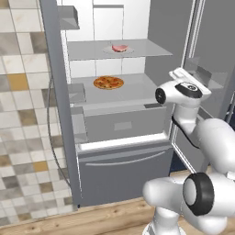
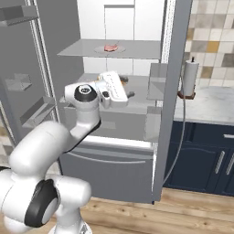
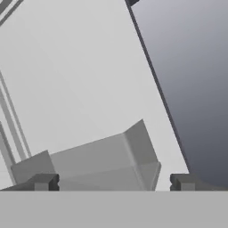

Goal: Retrieve the steak from the fridge and place it on the saucepan with marinade on the stove.

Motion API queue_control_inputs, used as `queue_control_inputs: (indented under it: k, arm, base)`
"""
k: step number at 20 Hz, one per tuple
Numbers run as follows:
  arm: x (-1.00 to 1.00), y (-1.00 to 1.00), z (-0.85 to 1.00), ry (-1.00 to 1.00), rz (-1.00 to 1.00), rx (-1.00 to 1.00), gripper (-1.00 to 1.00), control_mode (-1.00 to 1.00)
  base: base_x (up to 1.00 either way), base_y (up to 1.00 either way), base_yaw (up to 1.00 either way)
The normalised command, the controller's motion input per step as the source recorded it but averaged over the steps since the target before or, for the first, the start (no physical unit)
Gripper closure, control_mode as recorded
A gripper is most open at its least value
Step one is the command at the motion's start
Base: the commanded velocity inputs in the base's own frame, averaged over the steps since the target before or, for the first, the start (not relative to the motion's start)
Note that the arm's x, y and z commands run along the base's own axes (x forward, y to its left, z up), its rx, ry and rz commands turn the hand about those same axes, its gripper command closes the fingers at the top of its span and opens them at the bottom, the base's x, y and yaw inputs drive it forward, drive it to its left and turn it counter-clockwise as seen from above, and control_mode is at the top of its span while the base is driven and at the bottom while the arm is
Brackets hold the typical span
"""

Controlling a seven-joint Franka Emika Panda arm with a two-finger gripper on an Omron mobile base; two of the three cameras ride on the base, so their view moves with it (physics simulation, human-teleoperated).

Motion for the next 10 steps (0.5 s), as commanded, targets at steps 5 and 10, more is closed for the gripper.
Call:
queue_control_inputs:
  k: [5,10]
  arm:
    - [0.0,0.53,0.25,0.02,0.17,0.0,-1.0,-1.0]
    - [0.0,0.53,0.33,0.14,0.23,0.0,-1.0,-1.0]
  base:
    - [0.0,0.0,0.0]
    - [0.0,0.0,0.0]
